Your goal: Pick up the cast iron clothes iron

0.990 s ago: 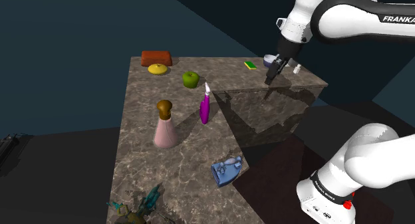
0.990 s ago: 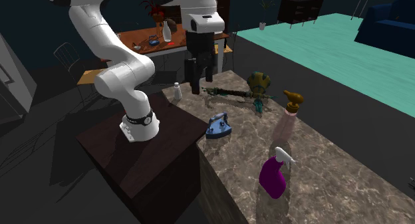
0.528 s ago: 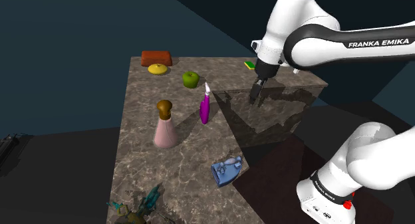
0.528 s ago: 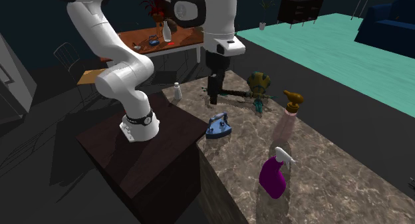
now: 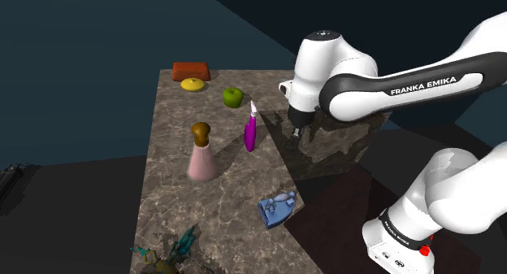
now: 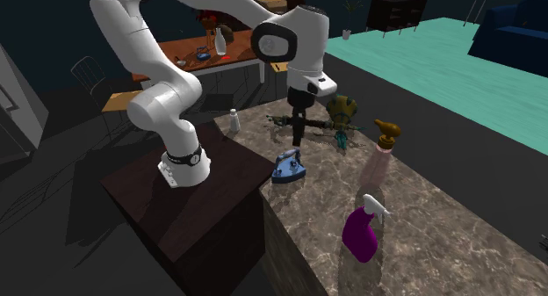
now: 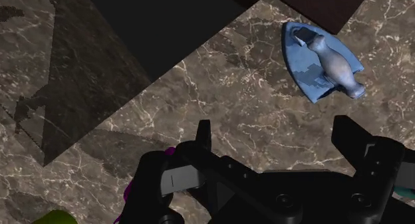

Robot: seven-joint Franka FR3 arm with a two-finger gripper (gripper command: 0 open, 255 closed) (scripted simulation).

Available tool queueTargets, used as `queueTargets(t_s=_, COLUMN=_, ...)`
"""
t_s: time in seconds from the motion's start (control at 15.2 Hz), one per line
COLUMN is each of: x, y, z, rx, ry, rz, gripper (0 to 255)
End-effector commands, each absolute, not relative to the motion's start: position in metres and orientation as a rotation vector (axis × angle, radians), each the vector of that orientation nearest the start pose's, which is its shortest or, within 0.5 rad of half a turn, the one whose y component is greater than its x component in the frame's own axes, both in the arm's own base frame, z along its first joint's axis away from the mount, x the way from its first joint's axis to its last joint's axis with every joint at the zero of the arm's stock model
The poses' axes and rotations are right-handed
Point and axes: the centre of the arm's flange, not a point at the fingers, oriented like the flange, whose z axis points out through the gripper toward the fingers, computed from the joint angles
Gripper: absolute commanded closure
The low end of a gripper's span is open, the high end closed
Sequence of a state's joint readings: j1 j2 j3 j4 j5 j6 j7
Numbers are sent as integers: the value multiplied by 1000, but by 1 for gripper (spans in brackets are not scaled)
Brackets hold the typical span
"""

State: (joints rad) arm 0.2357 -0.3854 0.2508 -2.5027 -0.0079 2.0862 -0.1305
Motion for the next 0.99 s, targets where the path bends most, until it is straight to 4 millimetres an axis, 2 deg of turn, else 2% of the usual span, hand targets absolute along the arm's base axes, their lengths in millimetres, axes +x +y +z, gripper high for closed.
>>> queueTargets(t_s=0.0, x=365, y=213, z=392, rx=-3077, ry=-1036, rz=69, gripper=0)
queueTargets(t_s=0.4, x=349, y=264, z=332, rx=-2994, ry=-1250, rz=153, gripper=0)
queueTargets(t_s=0.79, x=324, y=311, z=273, rx=-2894, ry=-1457, rz=237, gripper=0)
queueTargets(t_s=0.92, x=322, y=314, z=264, rx=-2888, ry=-1468, rz=241, gripper=0)
